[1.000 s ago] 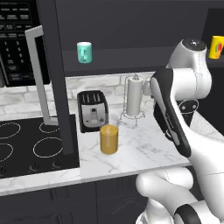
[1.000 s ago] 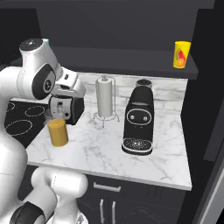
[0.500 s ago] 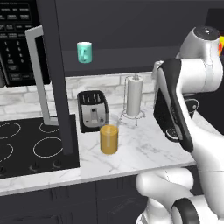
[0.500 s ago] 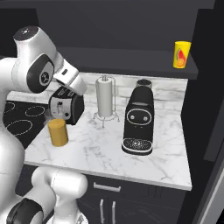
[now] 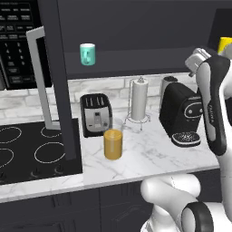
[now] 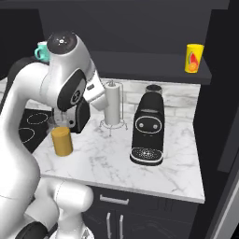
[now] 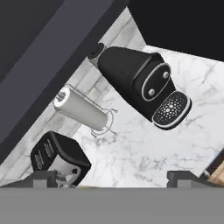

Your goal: There is a tray on the dining counter. Grab the cup, mug, and pitcher and place them on the tray. The pitcher may be placed next to the tray if it cannot fit the tray.

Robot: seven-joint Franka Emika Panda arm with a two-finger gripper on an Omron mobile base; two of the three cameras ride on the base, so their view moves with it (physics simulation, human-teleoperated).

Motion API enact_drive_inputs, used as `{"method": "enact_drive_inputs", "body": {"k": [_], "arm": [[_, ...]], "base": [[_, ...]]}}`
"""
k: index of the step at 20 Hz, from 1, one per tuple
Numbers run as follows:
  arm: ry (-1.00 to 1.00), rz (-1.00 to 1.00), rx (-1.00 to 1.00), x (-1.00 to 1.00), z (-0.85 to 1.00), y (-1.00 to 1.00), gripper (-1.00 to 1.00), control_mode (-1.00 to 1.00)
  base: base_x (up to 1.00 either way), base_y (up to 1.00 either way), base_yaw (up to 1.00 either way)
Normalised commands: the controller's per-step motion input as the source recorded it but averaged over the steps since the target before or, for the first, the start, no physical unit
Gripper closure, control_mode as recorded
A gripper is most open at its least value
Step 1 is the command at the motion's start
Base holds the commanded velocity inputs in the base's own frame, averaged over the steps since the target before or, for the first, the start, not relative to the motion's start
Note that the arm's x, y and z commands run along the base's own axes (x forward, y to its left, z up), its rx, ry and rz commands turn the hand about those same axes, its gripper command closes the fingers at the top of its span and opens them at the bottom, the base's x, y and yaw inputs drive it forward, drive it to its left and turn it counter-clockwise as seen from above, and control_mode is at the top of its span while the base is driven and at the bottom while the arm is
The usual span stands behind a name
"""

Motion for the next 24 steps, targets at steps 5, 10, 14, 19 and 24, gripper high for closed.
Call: {"method": "enact_drive_inputs", "body": {"k": [5,10,14,19,24], "arm": [[-0.26,-0.32,0.25,-0.05,0.0,-0.31,-1.0,-1.0],[-0.23,-0.31,0.15,0.0,0.08,-0.08,-1.0,-1.0],[-0.19,-0.27,0.15,0.0,0.17,-0.04,-1.0,-1.0],[-0.03,-0.11,0.15,0.0,0.42,-0.34,-1.0,-1.0],[0.0,0.0,0.1,0.0,0.46,-0.51,-1.0,-1.0]], "base": [[0.0,0.0,0.0],[0.0,0.0,0.0],[0.0,0.0,0.0],[0.0,0.0,0.0],[0.0,0.0,0.0]]}}
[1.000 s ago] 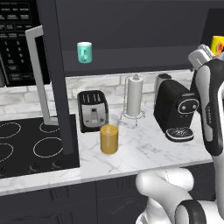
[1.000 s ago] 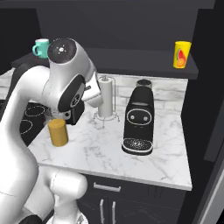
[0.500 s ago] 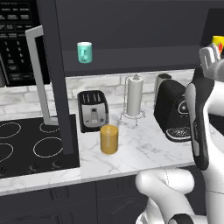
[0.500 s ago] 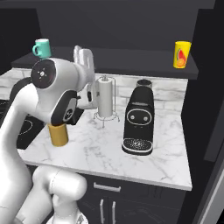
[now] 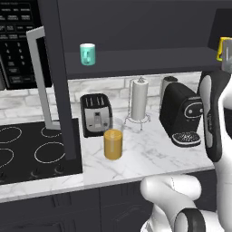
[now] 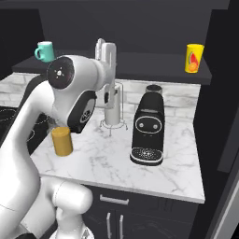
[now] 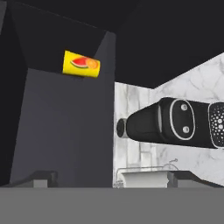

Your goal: There is a tray on the dining counter. Grab the cup, mug, and pitcher and place them on the tray. The pitcher may be placed next to the tray if it cannot fit the tray.

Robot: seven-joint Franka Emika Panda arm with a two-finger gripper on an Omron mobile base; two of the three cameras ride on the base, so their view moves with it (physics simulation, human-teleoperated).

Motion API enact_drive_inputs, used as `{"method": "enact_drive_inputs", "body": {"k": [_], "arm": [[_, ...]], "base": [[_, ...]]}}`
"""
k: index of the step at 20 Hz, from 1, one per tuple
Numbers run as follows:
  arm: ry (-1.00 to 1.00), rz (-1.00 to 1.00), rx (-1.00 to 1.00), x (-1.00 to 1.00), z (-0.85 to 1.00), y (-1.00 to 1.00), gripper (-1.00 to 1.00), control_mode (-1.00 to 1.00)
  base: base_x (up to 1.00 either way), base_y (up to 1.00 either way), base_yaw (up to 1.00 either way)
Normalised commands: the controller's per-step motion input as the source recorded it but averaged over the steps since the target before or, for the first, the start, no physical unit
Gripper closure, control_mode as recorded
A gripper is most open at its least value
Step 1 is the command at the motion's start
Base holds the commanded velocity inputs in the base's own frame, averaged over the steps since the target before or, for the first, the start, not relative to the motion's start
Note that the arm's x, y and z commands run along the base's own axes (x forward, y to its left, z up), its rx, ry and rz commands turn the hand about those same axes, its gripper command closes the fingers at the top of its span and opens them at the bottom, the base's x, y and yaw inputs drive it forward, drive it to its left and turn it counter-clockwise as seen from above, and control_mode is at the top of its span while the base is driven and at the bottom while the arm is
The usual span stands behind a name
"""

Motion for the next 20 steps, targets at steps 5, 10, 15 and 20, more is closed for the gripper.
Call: {"method": "enact_drive_inputs", "body": {"k": [5,10,15,20], "arm": [[0.0,0.0,0.03,0.0,0.33,-0.41,-1.0,-1.0],[0.0,0.0,0.0,0.0,0.2,-0.24,-1.0,-1.0],[-0.05,-0.03,0.01,0.0,0.0,-0.15,-1.0,-1.0],[-0.08,-0.07,0.0,0.0,0.0,-0.02,-1.0,-1.0]], "base": [[0.0,0.0,0.0],[0.0,0.0,0.0],[0.0,0.0,0.0],[0.0,0.0,0.0]]}}
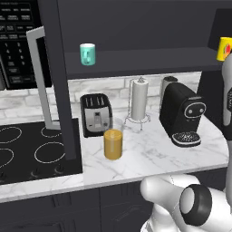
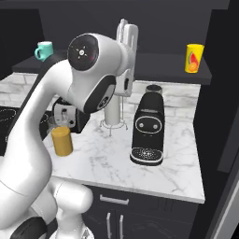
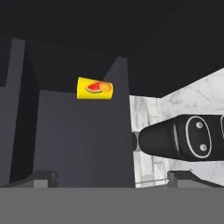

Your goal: There is a tray on the dining counter. Grab the cup, mug, and pitcher and place them on the tray. The pitcher may be placed next to the tray if it cannot fit the tray.

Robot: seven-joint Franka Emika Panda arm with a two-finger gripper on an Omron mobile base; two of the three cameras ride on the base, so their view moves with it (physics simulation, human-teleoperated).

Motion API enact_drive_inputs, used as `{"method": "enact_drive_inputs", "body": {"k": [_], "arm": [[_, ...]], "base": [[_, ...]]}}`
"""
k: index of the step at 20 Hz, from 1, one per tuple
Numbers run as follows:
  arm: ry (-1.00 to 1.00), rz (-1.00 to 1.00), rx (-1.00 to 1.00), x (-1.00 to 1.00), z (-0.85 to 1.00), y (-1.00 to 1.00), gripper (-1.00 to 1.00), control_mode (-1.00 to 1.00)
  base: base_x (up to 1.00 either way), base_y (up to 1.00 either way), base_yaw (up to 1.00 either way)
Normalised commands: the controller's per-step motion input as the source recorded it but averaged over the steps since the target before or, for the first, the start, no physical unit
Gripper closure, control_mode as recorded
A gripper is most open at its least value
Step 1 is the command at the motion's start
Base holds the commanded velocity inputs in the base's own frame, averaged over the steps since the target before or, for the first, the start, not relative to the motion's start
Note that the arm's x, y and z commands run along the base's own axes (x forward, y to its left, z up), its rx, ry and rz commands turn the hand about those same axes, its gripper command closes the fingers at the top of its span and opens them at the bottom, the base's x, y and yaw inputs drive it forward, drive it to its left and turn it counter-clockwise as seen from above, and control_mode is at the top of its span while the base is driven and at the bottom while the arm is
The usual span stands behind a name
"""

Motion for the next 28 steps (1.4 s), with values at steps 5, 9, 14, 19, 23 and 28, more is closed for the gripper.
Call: {"method": "enact_drive_inputs", "body": {"k": [5,9,14,19,23,28], "arm": [[-0.02,-0.06,0.01,0.0,0.0,-0.03,-1.0,-1.0],[-0.02,-0.03,0.0,0.0,0.0,-0.12,-1.0,-1.0],[-0.06,0.0,0.01,0.0,0.0,-0.3,-1.0,-1.0],[-0.11,0.0,0.01,0.0,0.0,-0.44,-1.0,-1.0],[-0.1,0.0,0.0,0.0,0.0,-0.37,-1.0,-1.0],[-0.05,0.0,0.0,0.07,0.0,-0.29,-1.0,-1.0]], "base": [[0.0,0.0,0.0],[0.0,0.0,0.0],[0.0,0.0,0.0],[0.0,0.0,0.0],[0.0,0.0,0.0],[0.0,0.0,0.0]]}}
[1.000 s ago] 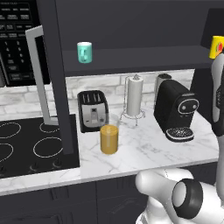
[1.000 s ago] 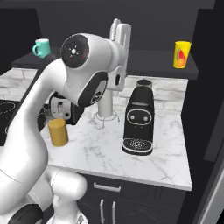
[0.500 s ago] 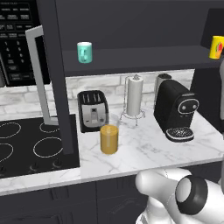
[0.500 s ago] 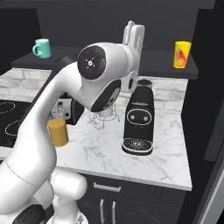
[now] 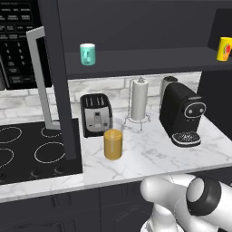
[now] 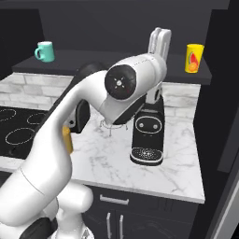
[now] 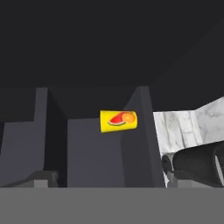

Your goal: There is a tray on the dining counter. Grab the cup, mug, and pitcher and place them on the tray. The pitcher may be placed next to the tray if it cannot fit the tray.

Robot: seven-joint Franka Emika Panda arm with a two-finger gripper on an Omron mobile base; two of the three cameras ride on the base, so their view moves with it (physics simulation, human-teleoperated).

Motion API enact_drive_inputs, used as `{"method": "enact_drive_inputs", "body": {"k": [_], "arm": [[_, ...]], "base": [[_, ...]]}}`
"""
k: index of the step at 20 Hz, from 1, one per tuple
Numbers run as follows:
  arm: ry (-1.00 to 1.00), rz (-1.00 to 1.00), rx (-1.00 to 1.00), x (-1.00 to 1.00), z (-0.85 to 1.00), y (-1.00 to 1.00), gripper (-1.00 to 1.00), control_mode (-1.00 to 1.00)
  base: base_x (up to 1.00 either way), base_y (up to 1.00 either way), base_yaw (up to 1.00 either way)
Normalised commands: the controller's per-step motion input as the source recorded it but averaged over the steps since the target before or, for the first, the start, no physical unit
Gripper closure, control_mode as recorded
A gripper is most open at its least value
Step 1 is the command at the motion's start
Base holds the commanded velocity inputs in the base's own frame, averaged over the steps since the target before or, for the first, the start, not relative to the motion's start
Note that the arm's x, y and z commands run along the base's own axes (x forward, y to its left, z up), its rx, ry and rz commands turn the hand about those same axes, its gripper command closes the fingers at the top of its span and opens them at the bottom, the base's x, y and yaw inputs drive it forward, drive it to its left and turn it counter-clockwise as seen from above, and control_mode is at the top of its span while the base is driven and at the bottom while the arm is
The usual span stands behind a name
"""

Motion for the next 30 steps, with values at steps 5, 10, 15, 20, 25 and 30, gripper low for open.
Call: {"method": "enact_drive_inputs", "body": {"k": [5,10,15,20,25,30], "arm": [[0.0,0.0,0.0,0.24,0.06,-0.12,-1.0,-1.0],[0.0,0.02,0.0,0.23,0.11,-0.02,-1.0,-1.0],[0.0,0.04,0.0,0.17,0.02,0.0,-1.0,-1.0],[0.0,0.07,0.0,0.06,0.0,-0.01,-1.0,-1.0],[0.0,0.08,0.0,0.05,0.0,-0.01,-1.0,-1.0],[0.03,0.06,0.0,0.19,0.0,0.0,-1.0,-1.0]], "base": [[0.0,0.0,0.0],[0.0,0.0,0.0],[0.0,0.0,0.0],[0.0,0.0,0.0],[0.0,0.0,0.0],[0.0,0.0,0.0]]}}
